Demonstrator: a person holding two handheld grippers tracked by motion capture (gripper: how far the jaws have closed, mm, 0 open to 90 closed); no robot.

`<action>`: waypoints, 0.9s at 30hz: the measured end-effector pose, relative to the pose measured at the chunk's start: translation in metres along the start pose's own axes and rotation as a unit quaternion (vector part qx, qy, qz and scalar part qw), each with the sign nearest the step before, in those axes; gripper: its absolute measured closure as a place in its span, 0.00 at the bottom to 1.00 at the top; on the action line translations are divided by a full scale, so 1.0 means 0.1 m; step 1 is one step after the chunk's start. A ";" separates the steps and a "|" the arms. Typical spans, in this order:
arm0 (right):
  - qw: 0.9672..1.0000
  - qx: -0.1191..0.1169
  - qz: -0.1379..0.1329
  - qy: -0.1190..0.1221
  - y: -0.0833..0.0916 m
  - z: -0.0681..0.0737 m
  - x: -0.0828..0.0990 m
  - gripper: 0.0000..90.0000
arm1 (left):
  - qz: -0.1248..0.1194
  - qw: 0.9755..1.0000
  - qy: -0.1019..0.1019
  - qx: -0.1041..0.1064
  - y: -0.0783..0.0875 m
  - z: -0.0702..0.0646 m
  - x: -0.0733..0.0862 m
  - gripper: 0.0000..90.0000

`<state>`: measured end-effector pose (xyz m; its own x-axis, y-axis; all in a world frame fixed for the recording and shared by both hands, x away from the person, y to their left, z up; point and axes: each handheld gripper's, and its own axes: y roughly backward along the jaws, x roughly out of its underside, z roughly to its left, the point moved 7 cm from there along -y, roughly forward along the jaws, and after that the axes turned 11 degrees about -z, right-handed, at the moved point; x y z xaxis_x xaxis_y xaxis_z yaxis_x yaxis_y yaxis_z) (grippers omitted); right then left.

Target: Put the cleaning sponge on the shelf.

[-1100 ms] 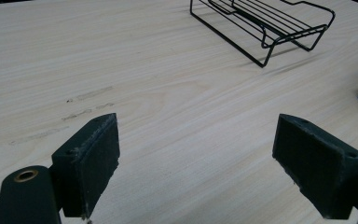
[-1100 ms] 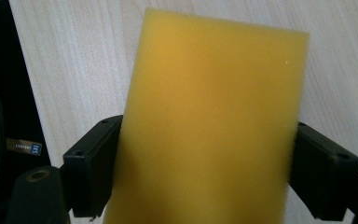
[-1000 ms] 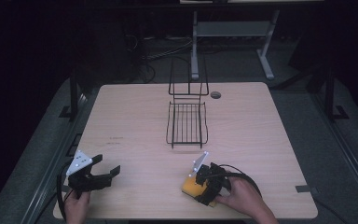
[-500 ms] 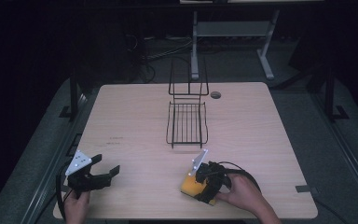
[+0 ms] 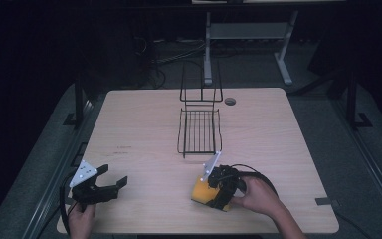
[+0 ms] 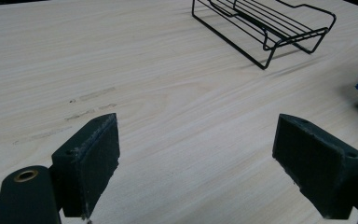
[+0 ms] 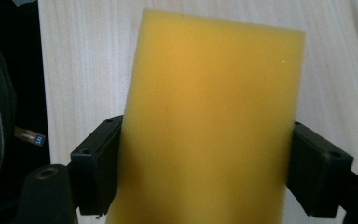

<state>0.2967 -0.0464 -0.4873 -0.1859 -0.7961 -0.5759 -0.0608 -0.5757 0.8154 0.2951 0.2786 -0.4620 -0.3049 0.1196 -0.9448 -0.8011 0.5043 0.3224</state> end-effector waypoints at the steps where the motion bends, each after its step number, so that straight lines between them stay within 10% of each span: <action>1: 1.000 -0.002 0.002 0.002 0.00 -0.03 -0.02 0.24 | 0.000 1.000 0.000 0.000 0.00 0.00 0.00 0.16; 27: 0.999 -0.009 0.017 0.026 0.08 -0.31 -0.24 0.23 | -0.002 1.000 0.002 0.000 0.00 0.00 -0.01 0.16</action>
<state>0.3313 -0.0377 -0.4684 -0.1356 -0.8236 -0.5508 -0.0382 -0.5512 0.8335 0.2950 0.2787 -0.4611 -0.3038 0.1148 -0.9458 -0.8025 0.5042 0.3189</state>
